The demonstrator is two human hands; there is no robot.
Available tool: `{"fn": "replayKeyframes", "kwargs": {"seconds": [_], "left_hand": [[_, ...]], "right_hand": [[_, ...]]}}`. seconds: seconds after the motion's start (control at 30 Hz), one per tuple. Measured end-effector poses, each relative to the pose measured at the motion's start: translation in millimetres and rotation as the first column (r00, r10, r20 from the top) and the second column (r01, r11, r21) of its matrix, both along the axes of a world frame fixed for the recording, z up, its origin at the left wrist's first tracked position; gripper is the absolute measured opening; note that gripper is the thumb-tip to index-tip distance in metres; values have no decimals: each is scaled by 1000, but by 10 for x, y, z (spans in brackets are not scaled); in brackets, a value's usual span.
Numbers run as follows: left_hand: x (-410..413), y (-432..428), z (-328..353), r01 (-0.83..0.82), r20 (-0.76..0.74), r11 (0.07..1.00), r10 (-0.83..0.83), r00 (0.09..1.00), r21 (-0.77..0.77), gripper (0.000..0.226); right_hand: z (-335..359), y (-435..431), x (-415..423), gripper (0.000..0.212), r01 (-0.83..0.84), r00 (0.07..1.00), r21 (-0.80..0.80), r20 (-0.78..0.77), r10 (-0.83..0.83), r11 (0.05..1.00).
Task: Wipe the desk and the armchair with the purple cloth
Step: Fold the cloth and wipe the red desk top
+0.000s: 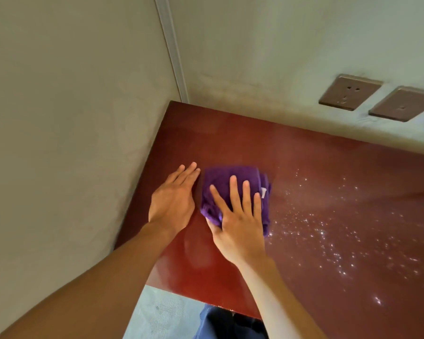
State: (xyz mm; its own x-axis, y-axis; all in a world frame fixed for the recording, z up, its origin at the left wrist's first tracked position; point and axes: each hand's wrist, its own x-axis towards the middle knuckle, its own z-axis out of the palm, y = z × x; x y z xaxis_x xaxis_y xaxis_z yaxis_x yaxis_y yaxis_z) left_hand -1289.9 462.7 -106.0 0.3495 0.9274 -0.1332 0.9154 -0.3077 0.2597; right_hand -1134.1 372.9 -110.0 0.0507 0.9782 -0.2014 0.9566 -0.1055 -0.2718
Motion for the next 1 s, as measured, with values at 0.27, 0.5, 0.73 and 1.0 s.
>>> {"fn": "replayKeyframes", "kwargs": {"seconds": [0.27, 0.5, 0.73, 1.0], "left_hand": [[272, -276, 53, 106, -55, 988, -101, 993, 116, 51], [984, -512, 17, 231, -184, 973, -224, 957, 16, 61], [927, -470, -154, 246, -205, 969, -235, 950, 27, 62], [897, -447, -211, 256, -218, 963, -234, 947, 79, 60]], "right_hand": [[-52, -1545, -98, 95, 87, 992, -51, 94, -82, 995], [-204, -2145, -26, 65, 182, 932, -86, 331, -144, 980], [-262, -1816, -14, 100, 412, 888, -34, 238, -393, 911], [-116, -335, 668, 72, 504, 863, 12, 27, -504, 864]]}}
